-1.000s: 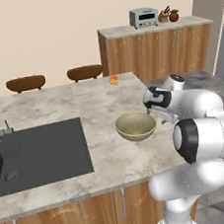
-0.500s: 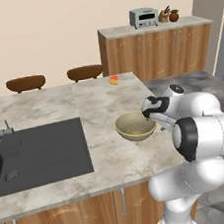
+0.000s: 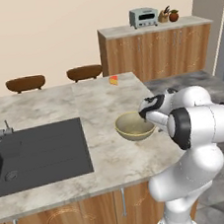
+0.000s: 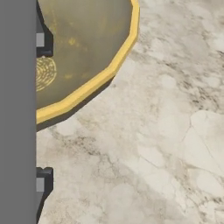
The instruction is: Pick the mug and place it in the sink. Pick the bowl and place it in the open cabinet and then close the cabinet.
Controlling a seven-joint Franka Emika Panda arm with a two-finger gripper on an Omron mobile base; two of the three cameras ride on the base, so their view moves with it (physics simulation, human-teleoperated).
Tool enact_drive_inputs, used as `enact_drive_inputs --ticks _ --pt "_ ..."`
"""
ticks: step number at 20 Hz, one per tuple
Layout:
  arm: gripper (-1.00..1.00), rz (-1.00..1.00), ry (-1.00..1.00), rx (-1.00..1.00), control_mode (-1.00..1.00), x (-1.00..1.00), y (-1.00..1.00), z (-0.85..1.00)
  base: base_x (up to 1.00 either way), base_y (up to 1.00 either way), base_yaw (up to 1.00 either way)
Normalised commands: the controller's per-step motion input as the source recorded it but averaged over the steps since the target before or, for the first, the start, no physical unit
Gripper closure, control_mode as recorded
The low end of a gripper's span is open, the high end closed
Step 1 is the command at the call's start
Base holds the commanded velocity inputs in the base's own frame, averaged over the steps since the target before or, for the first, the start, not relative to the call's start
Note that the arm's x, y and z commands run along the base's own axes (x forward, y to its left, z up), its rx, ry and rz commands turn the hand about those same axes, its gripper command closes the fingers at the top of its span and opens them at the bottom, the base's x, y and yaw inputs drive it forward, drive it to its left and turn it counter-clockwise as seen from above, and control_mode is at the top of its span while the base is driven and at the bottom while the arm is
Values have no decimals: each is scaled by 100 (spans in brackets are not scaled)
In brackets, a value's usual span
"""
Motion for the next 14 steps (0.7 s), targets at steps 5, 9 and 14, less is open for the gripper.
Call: enact_drive_inputs --ticks 5,9,14 --pt "100 6 -2 0 -100 0 33 -24 0 0 0" --pt "100 4 -2 -4 -100 0 18 -8 0 0 0" --pt "100 2 0 -9 -100 -14 8 -2 0 0 0"
